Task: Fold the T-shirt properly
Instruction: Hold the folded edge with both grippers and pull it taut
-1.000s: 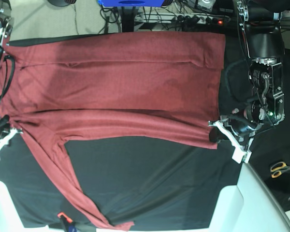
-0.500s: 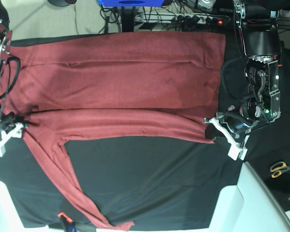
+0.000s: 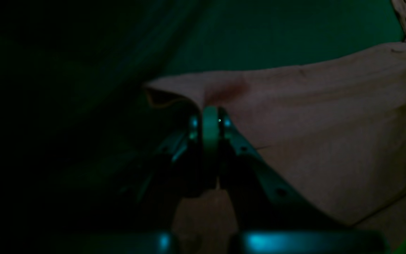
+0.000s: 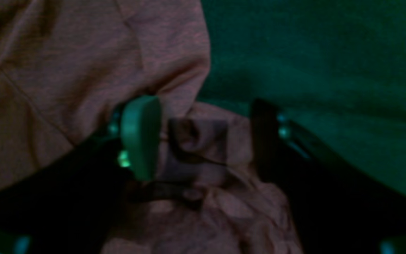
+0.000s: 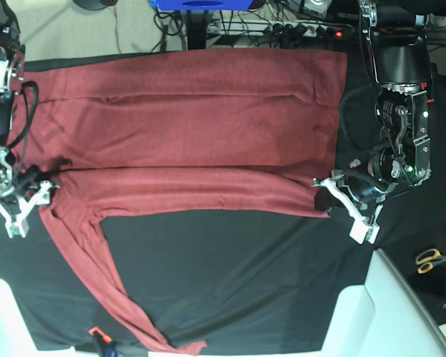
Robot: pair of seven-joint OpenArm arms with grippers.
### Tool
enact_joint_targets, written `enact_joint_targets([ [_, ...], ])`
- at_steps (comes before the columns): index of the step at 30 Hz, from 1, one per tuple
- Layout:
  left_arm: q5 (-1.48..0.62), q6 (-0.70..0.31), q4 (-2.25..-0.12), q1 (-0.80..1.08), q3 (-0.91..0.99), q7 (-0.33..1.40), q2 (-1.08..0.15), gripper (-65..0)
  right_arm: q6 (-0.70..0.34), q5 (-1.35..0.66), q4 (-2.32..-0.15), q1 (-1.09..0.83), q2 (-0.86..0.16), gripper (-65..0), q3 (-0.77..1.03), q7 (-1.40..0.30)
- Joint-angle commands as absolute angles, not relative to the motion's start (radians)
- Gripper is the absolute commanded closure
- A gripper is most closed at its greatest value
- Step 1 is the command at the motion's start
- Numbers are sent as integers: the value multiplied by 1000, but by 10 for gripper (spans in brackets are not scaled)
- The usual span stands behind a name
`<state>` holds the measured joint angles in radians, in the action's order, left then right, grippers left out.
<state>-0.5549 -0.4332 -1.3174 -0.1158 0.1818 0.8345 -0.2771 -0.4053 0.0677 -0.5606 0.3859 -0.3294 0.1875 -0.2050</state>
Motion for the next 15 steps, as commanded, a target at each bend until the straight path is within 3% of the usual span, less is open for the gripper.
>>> enact_joint_targets([
  [1,-572,-437,-1331,-134,186,816,-291,0,-404,68,-570,409,-344,-270,188,-196],
  [5,-572,-437,-1331,-134,186,817,-291,0,-404,68,-570,409,-346,-18,186,-197],
  [15,-572,-437,-1334,-134,186,817,-291,0,-404,68,-728,369,-352,0,197,-242],
])
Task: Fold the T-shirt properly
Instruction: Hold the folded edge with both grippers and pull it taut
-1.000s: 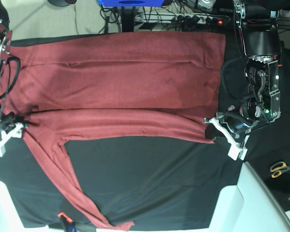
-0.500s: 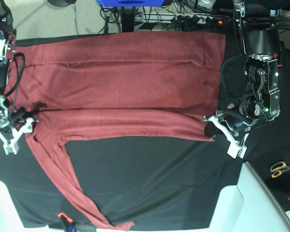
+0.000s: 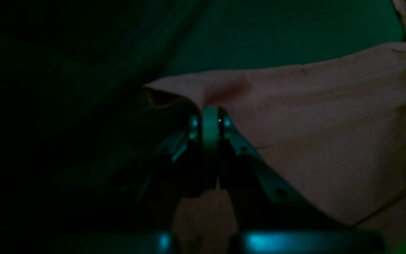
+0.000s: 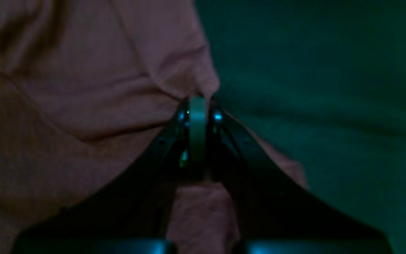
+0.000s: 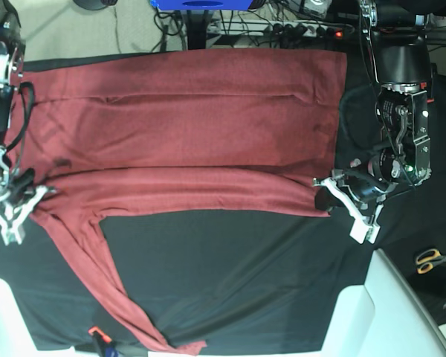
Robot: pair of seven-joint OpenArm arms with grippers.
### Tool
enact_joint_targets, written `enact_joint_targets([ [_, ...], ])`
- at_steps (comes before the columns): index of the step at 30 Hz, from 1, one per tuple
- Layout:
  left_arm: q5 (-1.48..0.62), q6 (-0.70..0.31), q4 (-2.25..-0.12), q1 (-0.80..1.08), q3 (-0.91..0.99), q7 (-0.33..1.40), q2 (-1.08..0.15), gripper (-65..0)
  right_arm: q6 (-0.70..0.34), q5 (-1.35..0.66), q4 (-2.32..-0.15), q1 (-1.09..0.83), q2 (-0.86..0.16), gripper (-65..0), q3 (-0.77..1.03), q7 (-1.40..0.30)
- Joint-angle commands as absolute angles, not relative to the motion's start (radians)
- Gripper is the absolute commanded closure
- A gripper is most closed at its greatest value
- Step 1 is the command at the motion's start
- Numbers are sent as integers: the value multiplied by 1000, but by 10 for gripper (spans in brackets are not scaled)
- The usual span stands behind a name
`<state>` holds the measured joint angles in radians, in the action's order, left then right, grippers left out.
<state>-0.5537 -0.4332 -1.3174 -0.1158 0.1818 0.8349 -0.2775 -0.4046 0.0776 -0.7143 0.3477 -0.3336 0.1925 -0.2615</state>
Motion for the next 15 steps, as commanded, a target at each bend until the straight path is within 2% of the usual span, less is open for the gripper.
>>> enact_joint_targets([
  [1,-572,-437,-1336,-134,188,817,-291,0,-404,68,-762,364,-352,0,197,-260],
  [6,-573,-437,-1343,-137,188,817,-291,0,-404,68,-855,337,-352,0,197,-306],
  [15,-575,-437,-1346,-145,199,817,-297,0,-404,68,-898,308,-352,0,197,-331],
])
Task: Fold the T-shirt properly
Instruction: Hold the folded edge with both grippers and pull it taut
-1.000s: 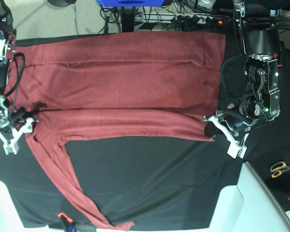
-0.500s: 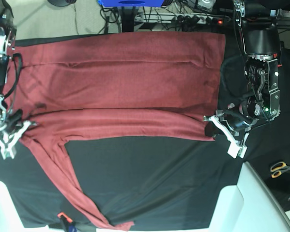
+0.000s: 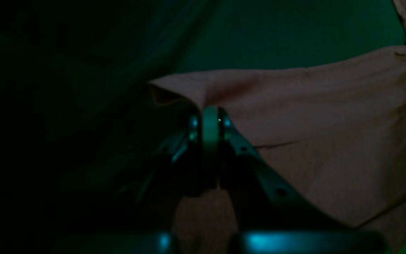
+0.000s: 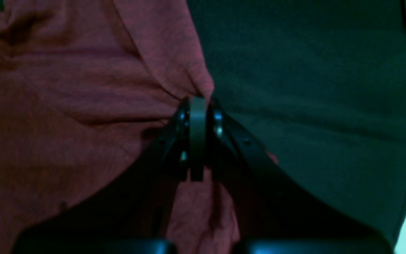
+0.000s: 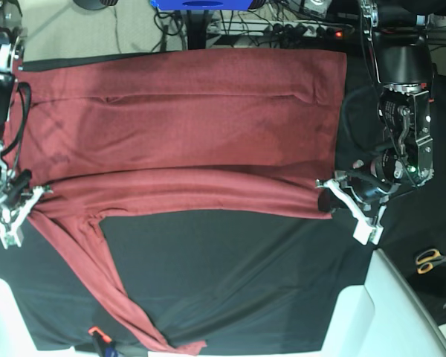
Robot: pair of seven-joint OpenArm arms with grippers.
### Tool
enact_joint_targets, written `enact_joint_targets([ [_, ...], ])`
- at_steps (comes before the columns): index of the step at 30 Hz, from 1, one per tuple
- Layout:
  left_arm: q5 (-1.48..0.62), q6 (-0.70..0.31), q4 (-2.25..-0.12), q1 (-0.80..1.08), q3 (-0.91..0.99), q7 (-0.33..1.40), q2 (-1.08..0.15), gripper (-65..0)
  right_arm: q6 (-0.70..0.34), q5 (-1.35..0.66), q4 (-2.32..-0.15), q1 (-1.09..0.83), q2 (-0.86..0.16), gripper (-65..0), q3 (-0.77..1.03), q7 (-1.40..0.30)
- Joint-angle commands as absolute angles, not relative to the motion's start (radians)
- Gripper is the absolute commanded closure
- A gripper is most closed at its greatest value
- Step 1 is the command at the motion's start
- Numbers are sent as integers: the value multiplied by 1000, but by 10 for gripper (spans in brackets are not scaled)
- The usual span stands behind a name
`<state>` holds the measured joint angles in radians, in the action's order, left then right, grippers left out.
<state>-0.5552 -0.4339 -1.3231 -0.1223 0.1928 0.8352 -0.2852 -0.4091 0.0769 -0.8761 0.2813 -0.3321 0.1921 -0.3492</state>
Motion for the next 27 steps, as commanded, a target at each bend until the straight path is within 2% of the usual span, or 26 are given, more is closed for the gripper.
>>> enact_joint_targets([
  [1,-575,-437,-1351,-147,199,817,-297,0,-404,68,-914,300,-352,0,197,-331],
  [12,-575,-437,-1408,-142,199,817,-298,0,-404,65,-977,257,-369,0,203,-326],
  [17,-573,-437,-1408,-136,199,817,-300,0,-409,68,-1000,248,-366,0,315,-326],
  [27,-575,-437,-1434,-105,197,817,-294,0,-409,67,-1003,189,-364,0,323,-328],
])
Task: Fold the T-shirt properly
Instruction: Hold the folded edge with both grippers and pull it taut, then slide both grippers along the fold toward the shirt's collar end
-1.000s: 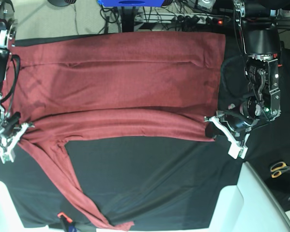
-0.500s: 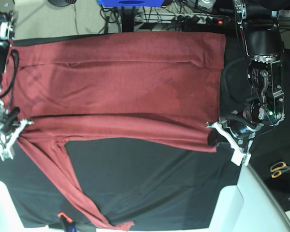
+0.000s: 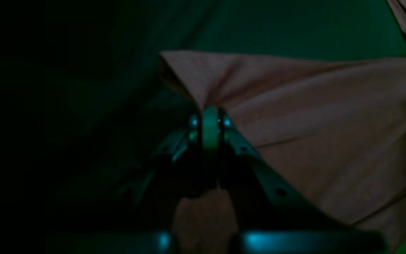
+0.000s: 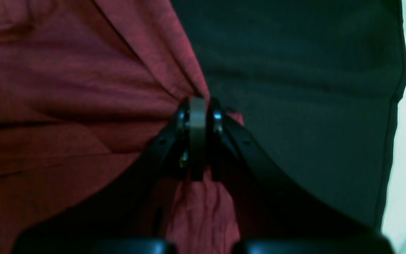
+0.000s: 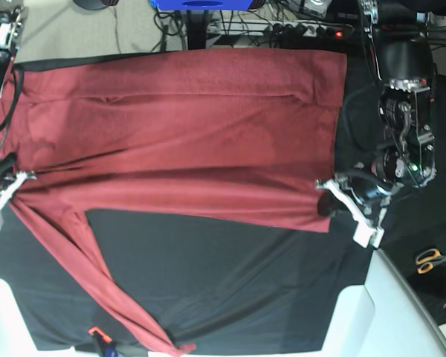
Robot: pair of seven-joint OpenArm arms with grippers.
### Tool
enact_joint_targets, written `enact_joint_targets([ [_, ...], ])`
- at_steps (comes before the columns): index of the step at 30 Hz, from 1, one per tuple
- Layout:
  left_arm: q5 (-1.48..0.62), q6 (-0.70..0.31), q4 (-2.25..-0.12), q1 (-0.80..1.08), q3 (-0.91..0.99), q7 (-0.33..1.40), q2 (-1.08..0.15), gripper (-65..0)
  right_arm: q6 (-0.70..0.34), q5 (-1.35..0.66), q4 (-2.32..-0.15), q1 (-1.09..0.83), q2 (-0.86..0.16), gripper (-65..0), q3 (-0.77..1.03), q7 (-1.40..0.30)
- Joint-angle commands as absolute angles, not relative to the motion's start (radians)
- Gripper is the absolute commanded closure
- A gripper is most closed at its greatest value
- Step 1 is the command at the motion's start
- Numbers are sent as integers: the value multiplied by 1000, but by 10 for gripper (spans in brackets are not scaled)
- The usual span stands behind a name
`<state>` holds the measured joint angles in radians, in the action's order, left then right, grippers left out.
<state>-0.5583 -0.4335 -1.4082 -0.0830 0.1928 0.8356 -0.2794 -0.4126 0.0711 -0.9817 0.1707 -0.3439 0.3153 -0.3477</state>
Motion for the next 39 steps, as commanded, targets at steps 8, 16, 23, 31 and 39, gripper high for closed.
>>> enact_joint_targets([
  [8,-575,-437,-1486,-38,199,817,-295,0,-409,68,-1003,160,-364,0,323,-331],
  [16,-575,-437,-1535,30,199,817,-295,0,-404,65,-1003,108,-363,0,325,-332],
  [23,-575,-437,-1554,73,188,817,-295,0,-404,65,-1003,88,-363,0,325,-332],
  [31,-575,-440,-1557,90,199,817,-300,0,-409,65,-1004,81,-363,0,414,-332],
  [39,-575,-440,-1557,104,193,817,-300,0,-409,64,-1109,8,-358,0,414,-332],
])
